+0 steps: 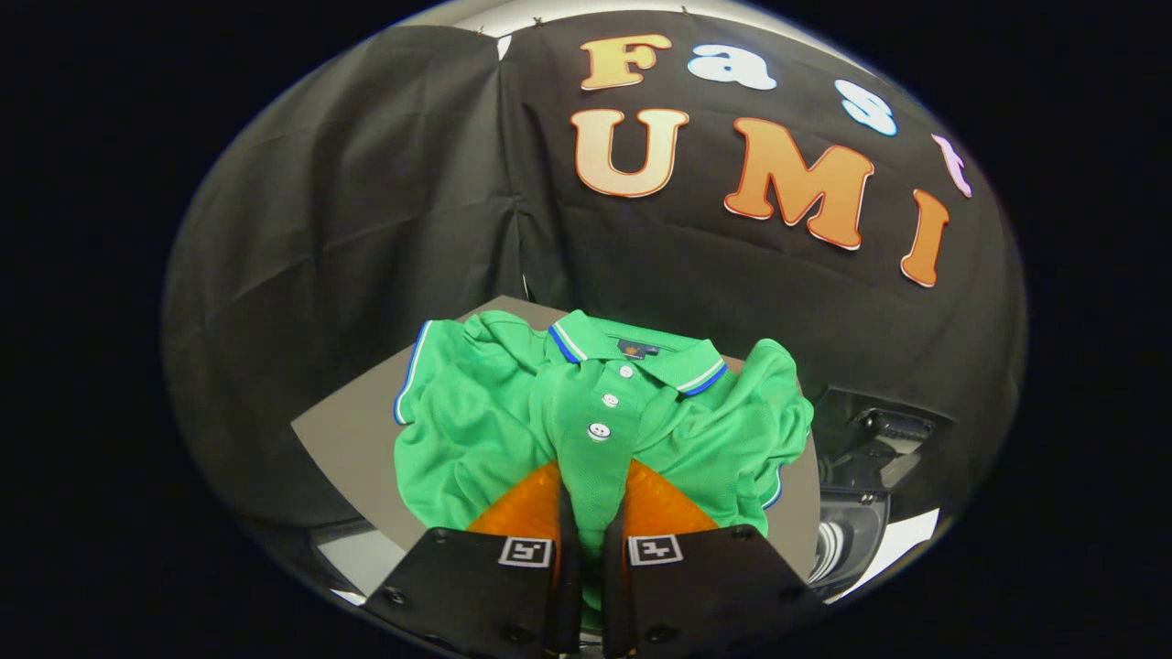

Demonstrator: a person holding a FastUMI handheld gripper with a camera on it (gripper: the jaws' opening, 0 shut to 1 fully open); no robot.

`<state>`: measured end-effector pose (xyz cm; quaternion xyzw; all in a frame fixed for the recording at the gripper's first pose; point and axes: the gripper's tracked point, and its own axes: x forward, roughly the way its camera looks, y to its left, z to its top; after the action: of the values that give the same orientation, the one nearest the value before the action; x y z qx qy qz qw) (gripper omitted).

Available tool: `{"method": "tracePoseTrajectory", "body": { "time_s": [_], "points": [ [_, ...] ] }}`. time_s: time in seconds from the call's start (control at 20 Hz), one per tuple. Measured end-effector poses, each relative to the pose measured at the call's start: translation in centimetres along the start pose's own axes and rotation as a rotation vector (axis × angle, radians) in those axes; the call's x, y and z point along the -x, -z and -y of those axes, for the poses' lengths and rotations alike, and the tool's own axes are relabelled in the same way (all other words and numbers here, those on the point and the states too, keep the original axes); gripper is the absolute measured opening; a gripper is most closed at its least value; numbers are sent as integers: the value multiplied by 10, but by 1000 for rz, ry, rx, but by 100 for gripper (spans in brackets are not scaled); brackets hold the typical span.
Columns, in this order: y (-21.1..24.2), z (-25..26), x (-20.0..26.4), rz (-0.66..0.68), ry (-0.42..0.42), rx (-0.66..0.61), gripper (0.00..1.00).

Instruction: Put the clothes into the washing machine and then close the washing machine lid.

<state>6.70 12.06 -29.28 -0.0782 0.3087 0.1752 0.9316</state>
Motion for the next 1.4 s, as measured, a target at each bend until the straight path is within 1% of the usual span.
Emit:
{"method": "tracePoseTrajectory", "body": {
  "time_s": [0.15,0.25,0.65,0.8,0.9,1.0,1.25,1.4],
  "points": [
    [-10,12,6,15,-6,-58,17],
    [-20,25,14,32,2,-72,17],
    [-70,89,78,146,88,-115,16],
    [-81,126,99,171,149,-123,17],
    [-80,155,108,186,204,-138,16],
    [-72,186,113,174,260,-143,17],
    [-54,252,129,184,343,-229,16],
    [-36,287,138,168,412,-235,17]
  ]
}}
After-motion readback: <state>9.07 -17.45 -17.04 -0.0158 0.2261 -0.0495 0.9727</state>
